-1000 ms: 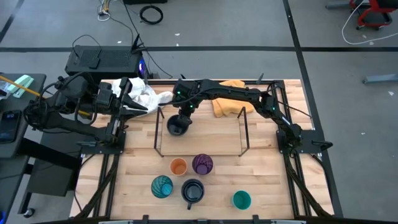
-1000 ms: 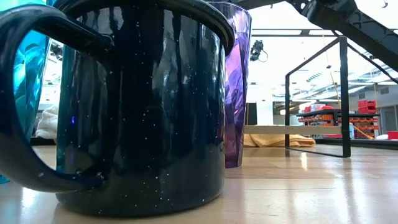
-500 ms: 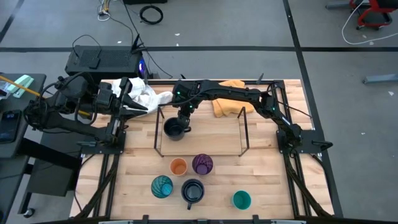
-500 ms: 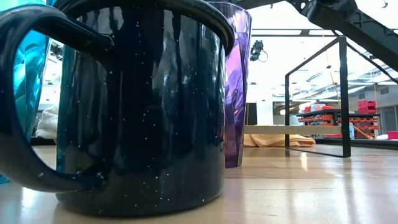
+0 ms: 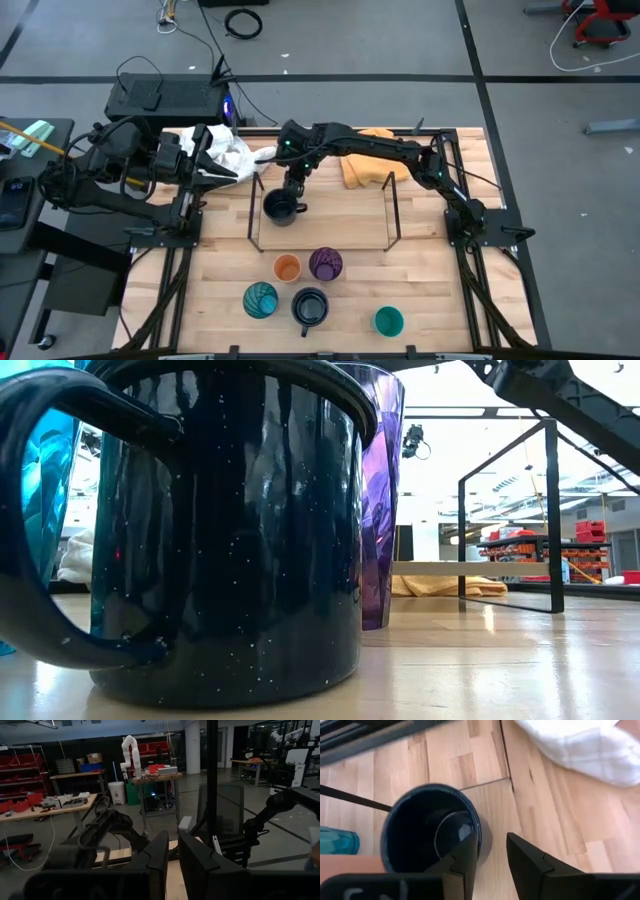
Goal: Stack small to large cups/mugs on shelf
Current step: Put the light blue cup on the shelf
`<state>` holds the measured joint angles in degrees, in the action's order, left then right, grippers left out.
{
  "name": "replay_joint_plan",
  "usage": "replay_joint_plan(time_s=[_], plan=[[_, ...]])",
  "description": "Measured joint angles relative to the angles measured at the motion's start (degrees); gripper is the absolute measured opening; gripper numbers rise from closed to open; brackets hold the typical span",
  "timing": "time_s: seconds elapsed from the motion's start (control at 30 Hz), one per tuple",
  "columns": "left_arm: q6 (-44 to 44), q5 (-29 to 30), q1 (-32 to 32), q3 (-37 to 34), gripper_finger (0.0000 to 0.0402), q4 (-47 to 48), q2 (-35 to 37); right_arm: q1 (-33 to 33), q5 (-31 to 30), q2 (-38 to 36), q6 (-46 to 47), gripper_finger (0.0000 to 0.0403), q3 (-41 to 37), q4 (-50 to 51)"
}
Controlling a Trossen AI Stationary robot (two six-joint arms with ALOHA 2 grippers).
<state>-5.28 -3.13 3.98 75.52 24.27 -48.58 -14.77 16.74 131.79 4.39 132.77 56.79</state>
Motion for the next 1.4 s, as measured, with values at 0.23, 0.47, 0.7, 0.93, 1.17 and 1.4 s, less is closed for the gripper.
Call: replay_joint_plan(time_s=[0.23, 0.47, 0.7, 0.93, 1.17, 1.4], plan=[[0.0, 0.0, 0.0, 0.0, 0.005, 0.0, 0.2, -1.4, -2.8, -6.0, -1.6, 0.011, 1.4, 3.3], [-0.6, 0.0, 0.0, -0.1, 0.0055, -0.3, 0.6, -1.4, -6.7, -16.2, -1.4, 0.011, 1.4, 3.2], [-0.5, 0.0, 0.0, -0.1, 0.0051, -1.4, 0.7, 0.2, -10.1, -27.2, -0.2, 0.011, 1.0, 2.2], [-0.5, 0.0, 0.0, -0.1, 0.0059, -2.2, 0.7, 4.7, -17.3, -39.9, 2.3, 0.011, -7.0, 2.0], [-0.5, 0.0, 0.0, -0.1, 0.0054, -2.2, 0.7, 10.5, -26.8, -53.9, 8.0, 0.011, -24.1, -1.6], [-0.3, 0.0, 0.0, 0.0, 0.0056, -3.1, 0.7, 14.3, -35.1, -69.4, 15.6, 0.011, -43.7, -10.3]])
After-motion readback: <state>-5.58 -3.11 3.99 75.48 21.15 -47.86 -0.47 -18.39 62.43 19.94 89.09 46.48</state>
